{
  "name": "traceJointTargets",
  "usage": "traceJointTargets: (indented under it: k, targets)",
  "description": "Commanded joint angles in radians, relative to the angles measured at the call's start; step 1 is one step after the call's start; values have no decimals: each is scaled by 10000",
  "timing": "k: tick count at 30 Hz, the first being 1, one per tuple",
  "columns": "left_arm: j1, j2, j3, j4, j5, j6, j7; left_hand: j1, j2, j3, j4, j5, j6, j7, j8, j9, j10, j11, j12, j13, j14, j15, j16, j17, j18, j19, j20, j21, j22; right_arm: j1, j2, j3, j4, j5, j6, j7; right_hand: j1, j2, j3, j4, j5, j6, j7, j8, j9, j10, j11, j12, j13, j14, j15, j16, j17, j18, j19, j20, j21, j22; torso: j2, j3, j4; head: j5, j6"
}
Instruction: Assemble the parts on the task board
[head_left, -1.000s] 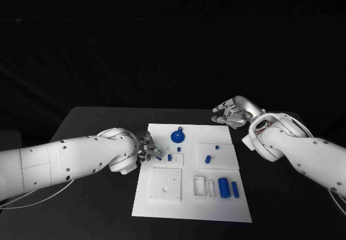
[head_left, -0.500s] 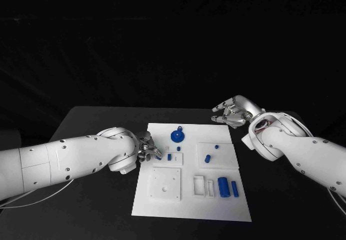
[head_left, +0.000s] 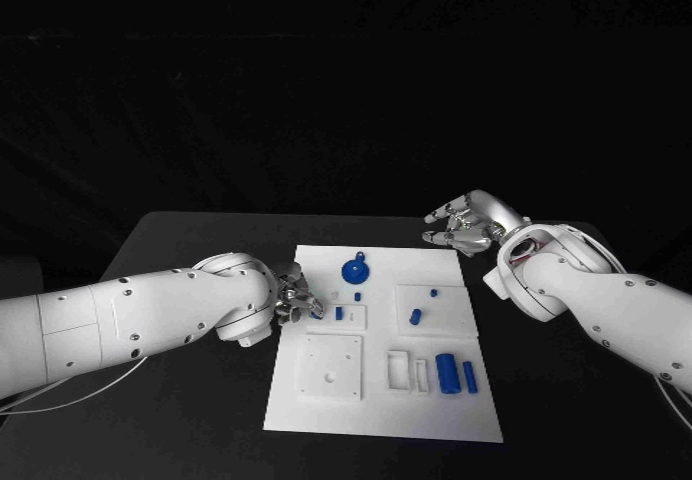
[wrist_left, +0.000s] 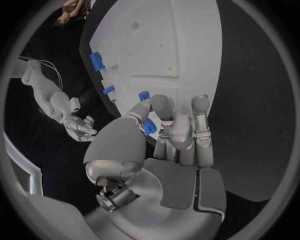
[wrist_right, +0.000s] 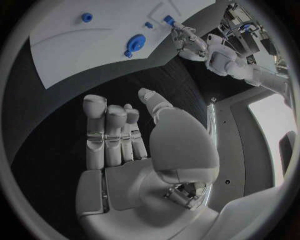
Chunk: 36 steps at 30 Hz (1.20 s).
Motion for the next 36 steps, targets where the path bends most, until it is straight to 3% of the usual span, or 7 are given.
traceJointTargets:
  k: [1,17,36]
  targets:
    - [-78,19,-62,20,8,488,-166,-17,106,2,73,-35,1871,-1264,36,2,106,-319,51,4,-16,-35,52,13,-8,-5,40,15,182,-10,11,5,4,-11,87,67,-127,0,59,18,46,-60,10,-56,-15,-38,-4,-8,4,-44,2,-29,-5,166,35,0,9,732,2,3,5,-2,-9]
    - [-75,205,-60,-208,7,568,-176,-207,298,23,53,-112,1916,-1293,49,284,105,-328,77,6,-18,-39,71,24,3,-3,62,13,183,-13,43,5,-12,-11,100,63,-136,-2,81,-2,69,-65,11,-57,-15,-44,-4,-17,0,-48,2,-41,-12,167,30,1,-1,729,6,19,-16,19,-4]
    - [-73,393,-57,-348,-27,1089,-250,-200,364,58,-63,-119,1931,-1297,43,391,103,-329,88,7,-20,-31,108,80,5,-23,77,20,183,-14,56,5,-44,-11,106,67,-143,-11,119,-24,141,-61,12,-56,-15,-47,-5,-18,1,-51,0,-48,-16,166,32,-2,8,731,-3,0,8,-8,-33]
